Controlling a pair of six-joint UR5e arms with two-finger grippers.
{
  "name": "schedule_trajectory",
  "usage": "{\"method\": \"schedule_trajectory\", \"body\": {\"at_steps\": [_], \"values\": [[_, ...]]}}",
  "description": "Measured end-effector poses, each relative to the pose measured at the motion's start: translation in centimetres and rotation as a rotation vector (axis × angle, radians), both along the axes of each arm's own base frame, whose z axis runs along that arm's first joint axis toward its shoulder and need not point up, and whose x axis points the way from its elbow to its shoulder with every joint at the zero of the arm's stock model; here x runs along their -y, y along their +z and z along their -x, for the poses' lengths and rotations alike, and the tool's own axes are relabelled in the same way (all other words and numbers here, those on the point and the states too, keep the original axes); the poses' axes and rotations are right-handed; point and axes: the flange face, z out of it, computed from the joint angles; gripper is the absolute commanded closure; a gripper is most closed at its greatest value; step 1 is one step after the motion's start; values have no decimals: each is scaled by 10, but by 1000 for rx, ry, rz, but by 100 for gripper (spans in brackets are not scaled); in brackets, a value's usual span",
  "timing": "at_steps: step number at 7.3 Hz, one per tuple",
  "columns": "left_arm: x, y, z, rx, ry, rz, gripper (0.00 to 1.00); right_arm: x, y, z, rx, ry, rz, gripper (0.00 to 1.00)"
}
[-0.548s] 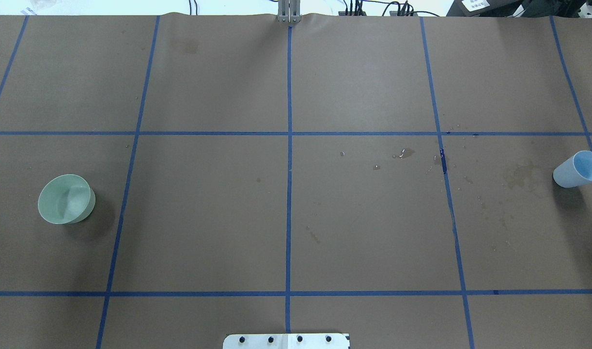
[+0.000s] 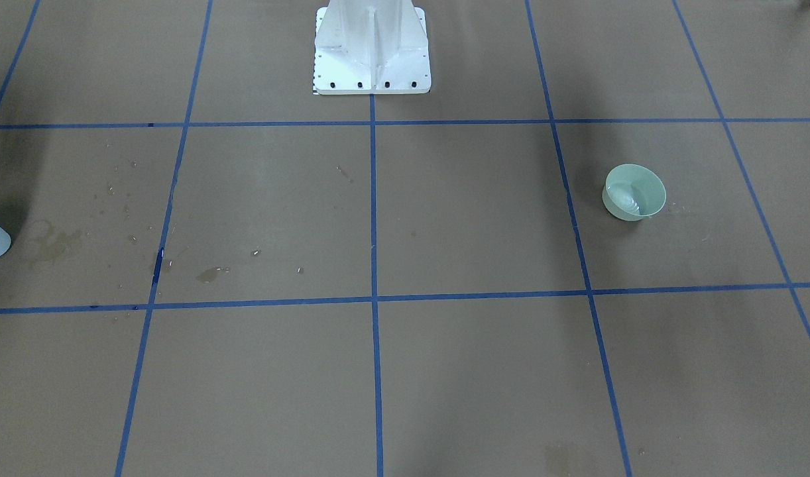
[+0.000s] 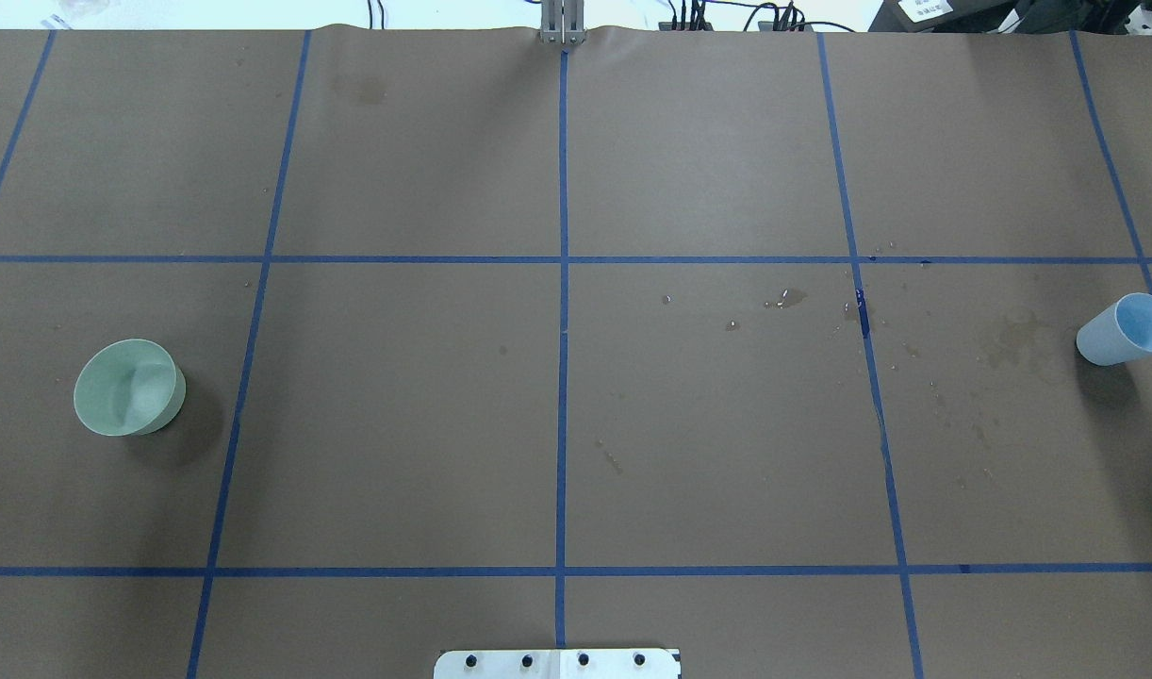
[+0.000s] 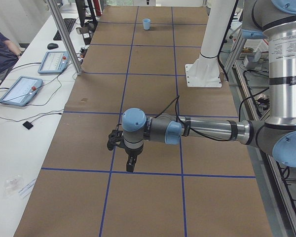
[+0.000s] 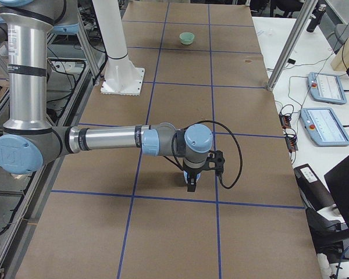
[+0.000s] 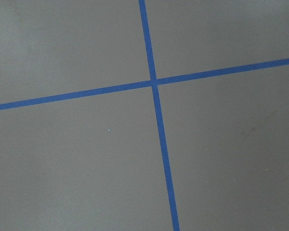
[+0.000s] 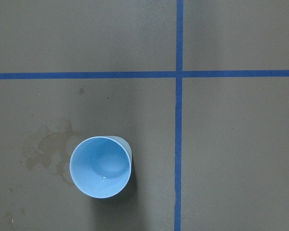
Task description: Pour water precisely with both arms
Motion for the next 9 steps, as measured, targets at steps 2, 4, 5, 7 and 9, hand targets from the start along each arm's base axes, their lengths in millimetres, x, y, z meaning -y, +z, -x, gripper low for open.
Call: {"method": "schedule_trajectory", "body": {"at_steps": [2, 4, 5, 7, 9], "values": [[7, -4, -3, 8, 7, -16, 0, 0, -3, -3, -5, 5, -8, 1], [11, -14, -10, -55, 17, -31, 0, -1, -9, -4, -7, 7, -19, 1], [12, -18, -14, -110, -1, -5, 0, -1, -14, -4, -8, 8, -31, 1], [10, -29, -40, -207, -108, 83, 0, -4, -13, -4, -3, 3, -35, 1], [4, -41, -99, -247, -191, 140, 0, -5, -13, -4, -9, 3, -38, 1]]}}
